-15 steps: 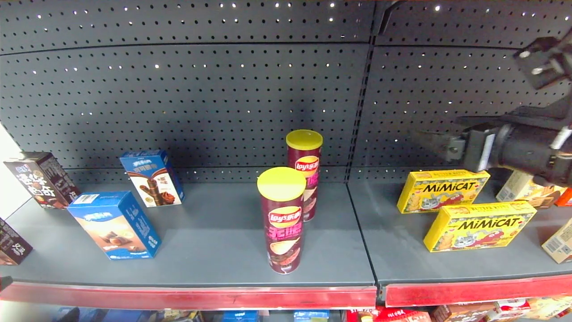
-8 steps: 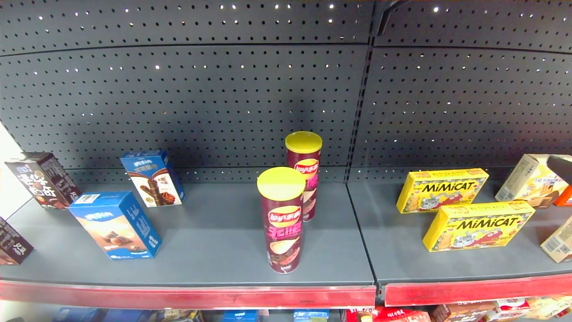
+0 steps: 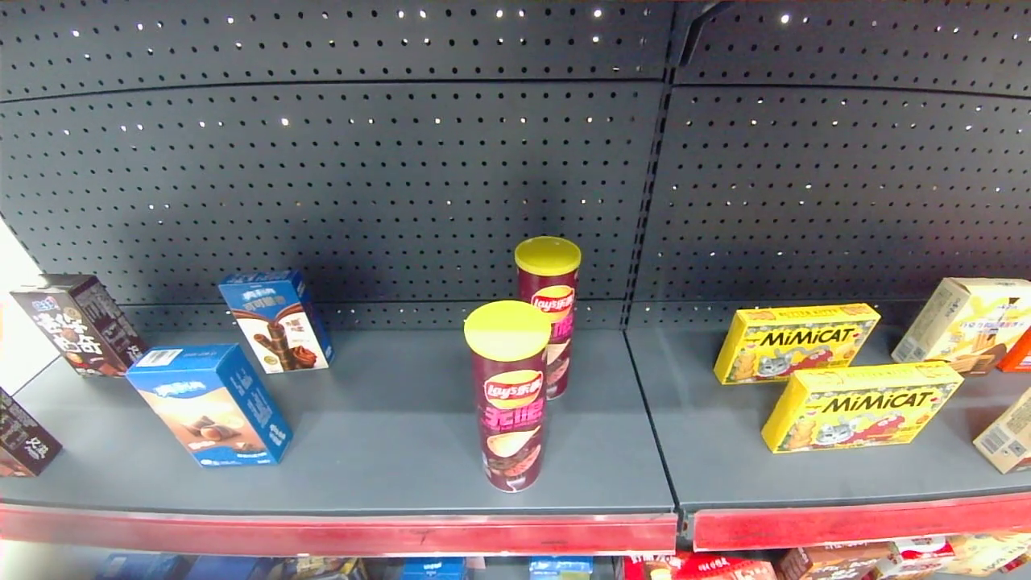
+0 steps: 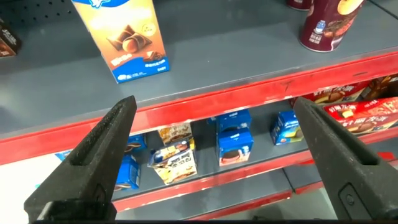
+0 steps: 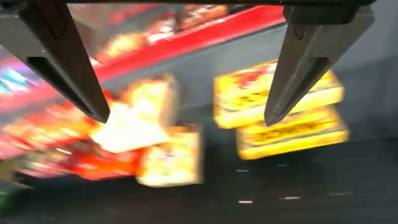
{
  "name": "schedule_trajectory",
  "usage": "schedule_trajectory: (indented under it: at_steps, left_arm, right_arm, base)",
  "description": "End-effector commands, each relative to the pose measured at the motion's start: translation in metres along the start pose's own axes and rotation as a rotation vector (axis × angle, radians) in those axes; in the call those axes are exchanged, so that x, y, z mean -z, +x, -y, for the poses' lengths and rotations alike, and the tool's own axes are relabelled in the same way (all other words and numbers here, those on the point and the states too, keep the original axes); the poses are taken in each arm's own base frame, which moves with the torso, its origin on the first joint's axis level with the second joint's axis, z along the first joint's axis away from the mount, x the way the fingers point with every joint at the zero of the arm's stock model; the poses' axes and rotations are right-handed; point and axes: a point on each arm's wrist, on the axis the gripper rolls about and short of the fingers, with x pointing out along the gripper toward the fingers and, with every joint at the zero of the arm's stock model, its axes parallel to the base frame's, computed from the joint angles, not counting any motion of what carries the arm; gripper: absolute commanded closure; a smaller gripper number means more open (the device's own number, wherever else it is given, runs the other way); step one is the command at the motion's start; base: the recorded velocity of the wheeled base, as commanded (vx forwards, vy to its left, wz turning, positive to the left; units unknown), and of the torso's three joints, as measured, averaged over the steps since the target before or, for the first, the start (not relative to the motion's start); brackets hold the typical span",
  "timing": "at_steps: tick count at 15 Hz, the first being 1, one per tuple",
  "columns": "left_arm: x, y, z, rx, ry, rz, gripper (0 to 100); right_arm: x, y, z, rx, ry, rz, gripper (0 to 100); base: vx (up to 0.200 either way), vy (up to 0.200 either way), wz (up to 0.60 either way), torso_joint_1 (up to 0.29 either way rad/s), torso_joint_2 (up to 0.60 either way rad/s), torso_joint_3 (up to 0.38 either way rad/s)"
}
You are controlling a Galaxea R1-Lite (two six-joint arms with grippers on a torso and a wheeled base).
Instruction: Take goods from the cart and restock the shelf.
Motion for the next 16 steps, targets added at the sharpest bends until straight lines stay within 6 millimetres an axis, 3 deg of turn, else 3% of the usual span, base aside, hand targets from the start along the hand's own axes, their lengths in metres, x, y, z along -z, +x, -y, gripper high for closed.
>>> schedule_trajectory:
  at_steps: [1,4,8,11,14,16]
  left_arm:
    - [-0.001,0.0,0.0,0.001,0.001,0.004,0]
    - [0.0,0.0,0.0,0.002,0.001,0.004,0]
    - [-0.003,-0.001,0.0,0.003,0.003,0.017,0]
    - [-0.002,-0.001,0.0,0.001,0.002,0.017,0]
    - [-0.003,-0.002,0.0,-0.001,0.003,0.025,0]
    - [-0.006,-0.003,0.0,-0.003,0.004,0.035,0]
  right_arm:
    - [0.007,-0.011,0.014,0.174,0.018,0.027,0]
    - [0.034,-0.033,0.027,0.48,0.003,0.05,0]
    - [0.082,-0.054,0.033,0.486,-0.046,0.056,0]
    - [0.105,-0.057,0.03,0.639,-0.082,0.009,0]
    - [0.125,-0.062,0.029,0.544,-0.06,-0.032,0]
    - [0.129,-0.06,0.026,0.359,-0.041,-0.049,0]
  base:
    - [0.0,0.0,0.0,0.0,0.0,0.0]
    - [0.0,0.0,0.0,0.0,0.0,0.0]
    - [0.0,0.0,0.0,0.0,0.0,0.0]
    - [0.0,0.0,0.0,0.0,0.0,0.0]
    - [0.0,0.0,0.0,0.0,0.0,0.0]
    - [0.0,0.0,0.0,0.0,0.0,0.0]
